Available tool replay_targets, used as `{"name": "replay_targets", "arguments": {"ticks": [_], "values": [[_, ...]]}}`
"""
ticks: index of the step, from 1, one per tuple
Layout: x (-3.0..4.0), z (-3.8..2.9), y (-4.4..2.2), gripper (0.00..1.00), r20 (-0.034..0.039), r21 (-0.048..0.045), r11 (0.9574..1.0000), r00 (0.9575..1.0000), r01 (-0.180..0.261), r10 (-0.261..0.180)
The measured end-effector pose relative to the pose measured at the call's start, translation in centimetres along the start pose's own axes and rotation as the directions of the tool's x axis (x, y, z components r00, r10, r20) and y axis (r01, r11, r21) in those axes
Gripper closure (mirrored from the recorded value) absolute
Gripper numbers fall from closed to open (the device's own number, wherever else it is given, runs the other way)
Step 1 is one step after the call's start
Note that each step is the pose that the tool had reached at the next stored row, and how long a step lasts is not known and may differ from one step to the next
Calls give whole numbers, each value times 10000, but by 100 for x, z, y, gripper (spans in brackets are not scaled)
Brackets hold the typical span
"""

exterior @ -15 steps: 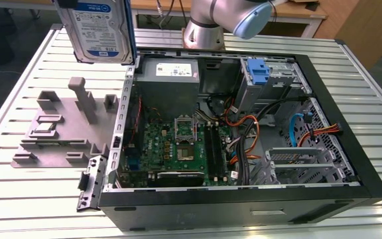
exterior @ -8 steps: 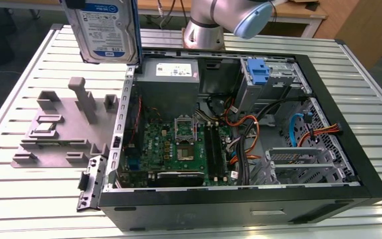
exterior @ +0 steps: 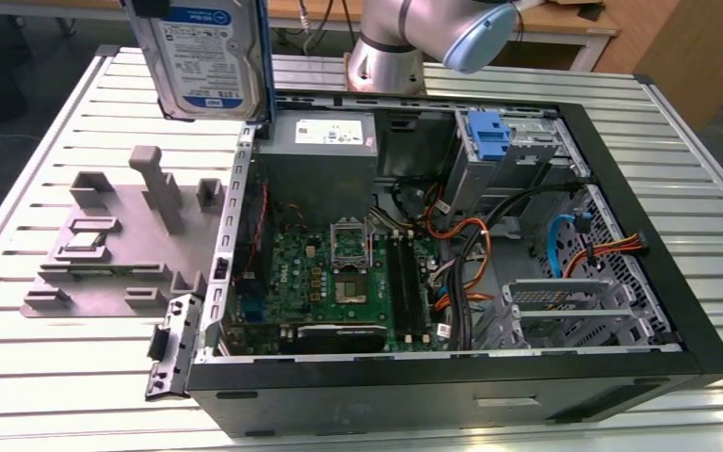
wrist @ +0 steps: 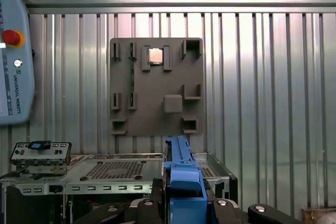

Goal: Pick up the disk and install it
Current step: 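Pick up the disk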

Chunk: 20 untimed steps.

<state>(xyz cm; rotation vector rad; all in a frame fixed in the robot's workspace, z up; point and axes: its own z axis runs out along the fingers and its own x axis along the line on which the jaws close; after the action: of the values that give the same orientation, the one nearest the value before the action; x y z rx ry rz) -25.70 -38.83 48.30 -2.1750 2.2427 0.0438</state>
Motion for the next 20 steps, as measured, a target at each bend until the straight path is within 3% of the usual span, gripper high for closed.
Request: {"name": "replay_targets", "arguments": {"ticks": [11, 20], "values": [[40, -2, -18, 64, -2, -2, 10000, 10000, 1, -1], [36, -1, -155, 64, -1, 0, 10000, 10000, 0, 0]]}}
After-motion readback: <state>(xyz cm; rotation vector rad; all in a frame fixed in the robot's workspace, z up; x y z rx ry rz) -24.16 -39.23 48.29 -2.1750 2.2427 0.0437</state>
